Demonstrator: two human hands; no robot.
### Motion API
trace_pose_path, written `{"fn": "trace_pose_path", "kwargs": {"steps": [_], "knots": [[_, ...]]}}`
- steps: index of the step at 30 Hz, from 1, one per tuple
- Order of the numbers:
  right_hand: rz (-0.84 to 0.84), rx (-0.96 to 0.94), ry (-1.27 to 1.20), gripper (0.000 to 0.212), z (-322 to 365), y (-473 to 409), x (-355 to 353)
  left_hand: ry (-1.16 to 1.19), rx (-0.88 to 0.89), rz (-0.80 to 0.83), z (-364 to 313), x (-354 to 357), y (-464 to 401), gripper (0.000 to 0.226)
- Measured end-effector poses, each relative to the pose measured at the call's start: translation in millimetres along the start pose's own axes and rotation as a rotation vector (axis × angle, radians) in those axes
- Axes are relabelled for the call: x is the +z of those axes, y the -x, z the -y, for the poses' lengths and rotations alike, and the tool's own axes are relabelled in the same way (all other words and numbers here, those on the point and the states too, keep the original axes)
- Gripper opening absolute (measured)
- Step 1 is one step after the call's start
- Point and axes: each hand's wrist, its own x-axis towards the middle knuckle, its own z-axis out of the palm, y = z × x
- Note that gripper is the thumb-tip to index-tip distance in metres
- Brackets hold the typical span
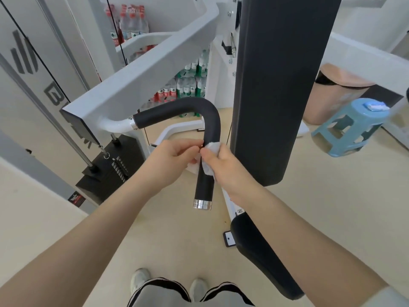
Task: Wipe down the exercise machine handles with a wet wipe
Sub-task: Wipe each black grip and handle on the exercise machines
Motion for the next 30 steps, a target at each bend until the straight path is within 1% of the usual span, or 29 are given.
{"fn": "trace_pose_path", "kwargs": {"steps": [3,4,6,7,11,13,14,16,17,18,19,22,23,24,26,27,28,29,30], "knots": [[-0.02,-0.088,0.219,0.038,-19.7,14.4,9.3,0.071,-0.025,0.019,0.3,0.3,1.8,0.031],[-0.012,-0.12,0.269,0.044,-27.5,22.1,10.9,0.105,-0.038,0.014,0.6,1.0,2.0,0.03],[0.042,-0.18,0.32,0.064,-43.7,35.2,12.8,0.154,-0.068,-0.007,1.4,2.9,2.4,0.028],[0.048,-0.216,0.37,0.069,-50.7,37.8,13.1,0.165,-0.079,-0.016,1.6,3.2,1.9,0.028],[-0.058,-0.481,0.749,0.065,-57.4,27.2,3.7,0.153,-0.084,-0.003,1.1,0.2,-0.2,0.026],[-0.044,-0.597,0.908,0.07,-57.3,21.1,-5.7,0.168,-0.079,0.005,3.0,-1.1,-0.9,0.025],[-0.004,-0.669,1.029,0.072,-57.1,20.2,-11.0,0.185,-0.08,0.007,4.1,-1.5,-0.8,0.025],[0.184,-0.851,1.303,0.073,-56.6,19.5,-21.0,0.225,-0.096,0.011,6.8,-2.2,-0.8,0.026],[0.282,-0.93,1.386,0.07,-52.8,17.3,-26.5,0.24,-0.105,0.022,8.2,-2.4,-1.1,0.026],[0.334,-0.989,1.427,0.067,-44.5,12.9,-32.1,0.254,-0.114,0.032,9.2,-2.7,-1.3,0.026],[0.33,-1.006,1.454,0.063,-33.1,6.1,-36.6,0.266,-0.122,0.034,10.1,-2.9,-1.8,0.026],[0.14,-0.968,1.534,0.049,-0.8,-10.6,-38.0,0.273,-0.144,0.009,11.2,-2.4,-1.3,0.024],[0.155,-0.99,1.549,0.044,1.8,-9.1,-33.7,0.278,-0.155,-0.009,11.5,-2.0,-0.9,0.022],[0.244,-1.023,1.549,0.04,-0.2,-4.2,-27.6,0.284,-0.169,-0.033,11.9,-1.9,-0.4,0.022],[0.51,-1.073,1.529,0.032,-10.3,12.0,-15.1,0.274,-0.195,-0.085,12.2,-5.8,1.6,0.025],[0.582,-1.083,1.539,0.03,-11.0,13.8,-15.1,0.261,-0.201,-0.108,11.9,-9.3,2.6,0.026],[0.567,-1.083,1.561,0.031,-6.0,9.0,-18.1,0.256,-0.203,-0.129,11.4,-13.1,3.5,0.025],[0.475,-1.059,1.582,0.033,0.9,-1.4,-21.9,0.262,-0.204,-0.144,11.2,-16.7,4.5,0.023],[0.34,-1.031,1.594,0.035,9.0,-13.5,-27.5,0.267,-0.204,-0.149,11.0,-19.6,6.0,0.022]]}}
